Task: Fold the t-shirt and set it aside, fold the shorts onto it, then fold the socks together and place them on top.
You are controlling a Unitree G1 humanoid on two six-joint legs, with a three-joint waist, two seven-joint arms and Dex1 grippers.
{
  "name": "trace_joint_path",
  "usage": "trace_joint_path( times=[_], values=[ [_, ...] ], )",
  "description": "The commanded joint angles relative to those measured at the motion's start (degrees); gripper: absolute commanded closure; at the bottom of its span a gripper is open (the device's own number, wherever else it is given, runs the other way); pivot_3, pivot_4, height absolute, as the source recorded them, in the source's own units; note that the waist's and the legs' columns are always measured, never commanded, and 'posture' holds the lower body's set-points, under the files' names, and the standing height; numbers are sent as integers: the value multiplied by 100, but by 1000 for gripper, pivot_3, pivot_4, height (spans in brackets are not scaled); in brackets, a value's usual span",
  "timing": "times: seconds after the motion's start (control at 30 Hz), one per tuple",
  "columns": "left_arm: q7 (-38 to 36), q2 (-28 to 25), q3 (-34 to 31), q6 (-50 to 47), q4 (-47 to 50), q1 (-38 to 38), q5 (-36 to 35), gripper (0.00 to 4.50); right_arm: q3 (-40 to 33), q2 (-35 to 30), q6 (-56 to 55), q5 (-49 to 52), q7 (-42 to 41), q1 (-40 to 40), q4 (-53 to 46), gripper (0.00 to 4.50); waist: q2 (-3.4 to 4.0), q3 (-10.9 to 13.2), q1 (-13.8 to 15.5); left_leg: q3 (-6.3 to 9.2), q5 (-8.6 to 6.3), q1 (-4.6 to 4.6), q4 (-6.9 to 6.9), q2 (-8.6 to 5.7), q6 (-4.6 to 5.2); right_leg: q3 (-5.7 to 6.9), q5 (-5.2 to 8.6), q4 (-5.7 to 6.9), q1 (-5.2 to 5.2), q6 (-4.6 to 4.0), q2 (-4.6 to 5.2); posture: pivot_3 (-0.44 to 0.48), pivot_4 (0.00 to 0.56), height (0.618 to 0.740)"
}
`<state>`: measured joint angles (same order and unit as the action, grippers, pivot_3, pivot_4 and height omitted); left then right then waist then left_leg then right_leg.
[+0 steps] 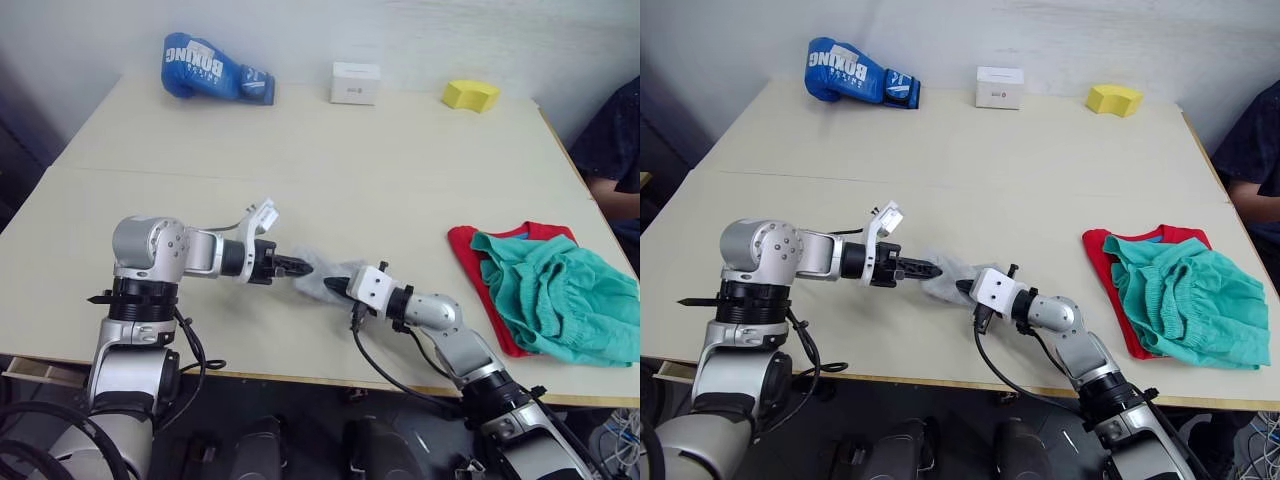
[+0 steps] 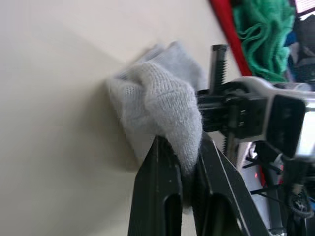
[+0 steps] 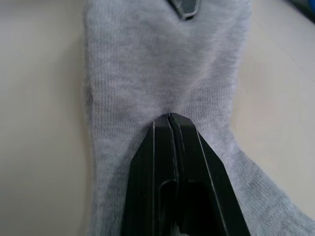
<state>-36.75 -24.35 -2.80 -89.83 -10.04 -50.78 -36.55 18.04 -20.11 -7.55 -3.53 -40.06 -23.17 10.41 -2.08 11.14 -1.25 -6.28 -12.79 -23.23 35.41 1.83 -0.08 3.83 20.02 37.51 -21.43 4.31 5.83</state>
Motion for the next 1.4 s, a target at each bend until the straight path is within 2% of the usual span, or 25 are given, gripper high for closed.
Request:
trace_joint_path(
  times=[0.03,0.1,0.2,0.27,0.37,0.53,0.6,0.73,0.8,1.07,1.17,1.27,1.33,1.4],
  values=[
    [-335,78,146,175,130,-315,-251,4471,-72,-155,122,-115,31,215,-17,4500,0,0,-3,0,0,0,0,0,0,0,0,0,0,0,0,0,150,740],
    [-385,203,368,324,29,-371,-167,4471,-84,-174,177,-117,26,277,-105,4500,0,0,-23,0,0,0,-1,0,0,-1,0,-2,0,0,0,0,150,740],
    [-261,750,-14,509,-725,-449,-169,4471,-88,-190,276,-115,37,327,-277,4500,0,0,-18,0,0,1,-1,0,0,-1,0,-2,1,0,-2,0,150,740],
    [-360,852,222,1073,-813,-288,35,4471,-102,-187,376,-124,81,347,-417,4500,-1,1,-21,0,5,-1,2,0,8,0,0,-2,0,0,-2,0,150,740],
    [-739,868,636,1725,-670,-93,165,4471,-131,-173,524,-131,165,404,-590,4500,-1,0,-42,-2,12,-3,-2,5,19,-4,0,-2,-5,0,-5,0,150,740],
    [-1290,713,1363,2229,-613,-36,386,4471,-223,-222,720,-159,306,559,-815,4500,-1,0,-29,-3,8,-1,-12,9,-1,-3,2,-7,-6,-3,-13,0,150,740],
    [-1449,681,1577,2854,-665,16,662,4471,-296,-240,801,-140,354,622,-931,4500,-1,0,-20,-3,3,-2,-12,7,-8,-3,2,-8,-6,-3,-10,0,150,740],
    [-2044,463,2117,3565,-546,215,1019,3284,-495,-333,905,-9,375,824,-1311,4500,-1,0,-18,-3,2,-3,-13,5,-7,-3,2,-12,-5,-3,-6,0,150,740],
    [-2177,472,2164,4052,-530,367,1164,2637,-654,-406,955,122,350,969,-1538,4500,-1,0,-8,-2,2,-3,-20,6,-7,-2,2,-17,-5,-4,-6,0,150,740],
    [-2595,548,1768,5969,-597,867,1398,111,-1659,-1134,1476,921,-2,1535,-2356,4500,1,2,8,-1,10,-9,-20,4,29,1,2,-24,-6,-4,1,0,150,740],
    [-2919,360,1566,6256,-523,966,1309,29,-1961,-1302,1552,1226,-153,1603,-2402,4500,2,2,-31,-1,10,-7,-21,9,33,3,2,-23,-6,-4,-3,0,150,740],
    [-3174,256,1101,6109,-285,973,851,29,-2265,-1415,1710,1622,-284,1487,-2512,4500,9,7,-36,-1,11,-6,-23,15,35,3,2,-22,-6,-4,-10,0,150,740],
    [-2955,340,752,6183,-387,913,738,417,-2396,-1328,1952,1990,-259,1209,-2632,4500,10,8,-31,0,12,-8,-22,17,36,5,2,-22,-7,-4,-10,0,150,740],
    [-2828,389,714,6528,-538,920,967,952,-2346,-1218,2108,2168,-231,942,-2693,4500,10,8,-33,0,10,-7,-20,16,44,4,2,-20,-7,-3,-7,0,150,740]
  ],
)
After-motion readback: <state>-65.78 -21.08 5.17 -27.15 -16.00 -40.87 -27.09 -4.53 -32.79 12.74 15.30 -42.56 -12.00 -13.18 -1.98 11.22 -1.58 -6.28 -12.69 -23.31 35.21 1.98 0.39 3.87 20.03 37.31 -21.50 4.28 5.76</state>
